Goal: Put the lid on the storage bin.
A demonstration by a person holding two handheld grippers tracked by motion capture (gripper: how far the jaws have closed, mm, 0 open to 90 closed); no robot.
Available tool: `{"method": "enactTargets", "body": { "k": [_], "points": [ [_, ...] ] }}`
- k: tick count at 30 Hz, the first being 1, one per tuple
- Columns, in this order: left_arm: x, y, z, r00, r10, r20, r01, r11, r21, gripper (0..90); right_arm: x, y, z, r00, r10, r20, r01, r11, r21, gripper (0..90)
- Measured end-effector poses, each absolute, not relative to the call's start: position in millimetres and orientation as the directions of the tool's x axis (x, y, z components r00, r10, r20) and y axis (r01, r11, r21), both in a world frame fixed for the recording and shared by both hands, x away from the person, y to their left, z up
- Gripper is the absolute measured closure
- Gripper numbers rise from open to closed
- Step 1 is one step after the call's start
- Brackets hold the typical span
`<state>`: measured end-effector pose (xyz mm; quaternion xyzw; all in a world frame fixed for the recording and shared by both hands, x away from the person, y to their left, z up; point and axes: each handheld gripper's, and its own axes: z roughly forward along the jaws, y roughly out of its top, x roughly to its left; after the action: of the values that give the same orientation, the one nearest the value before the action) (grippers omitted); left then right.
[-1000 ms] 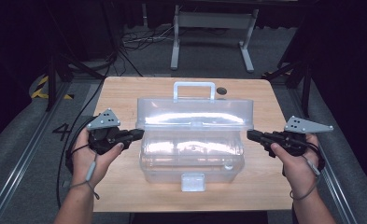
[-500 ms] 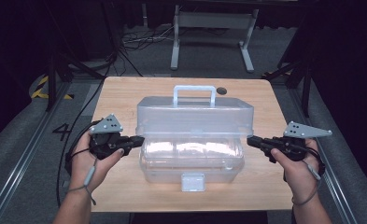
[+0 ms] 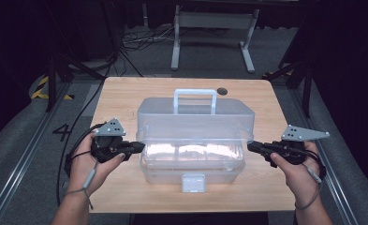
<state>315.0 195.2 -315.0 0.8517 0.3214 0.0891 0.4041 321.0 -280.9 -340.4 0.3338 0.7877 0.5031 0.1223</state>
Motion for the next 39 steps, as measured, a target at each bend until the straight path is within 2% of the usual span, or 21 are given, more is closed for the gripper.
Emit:
{"method": "enactTargets", "body": {
  "k": [39],
  "points": [
    [312.0,187.4,-329.0,0.793,0.596,-0.127,0.546,-0.602,0.583,84.1,313.9,-276.0,-353.7,-0.762,0.639,0.1,0.464,0.433,0.772,87.3]
  ]
}}
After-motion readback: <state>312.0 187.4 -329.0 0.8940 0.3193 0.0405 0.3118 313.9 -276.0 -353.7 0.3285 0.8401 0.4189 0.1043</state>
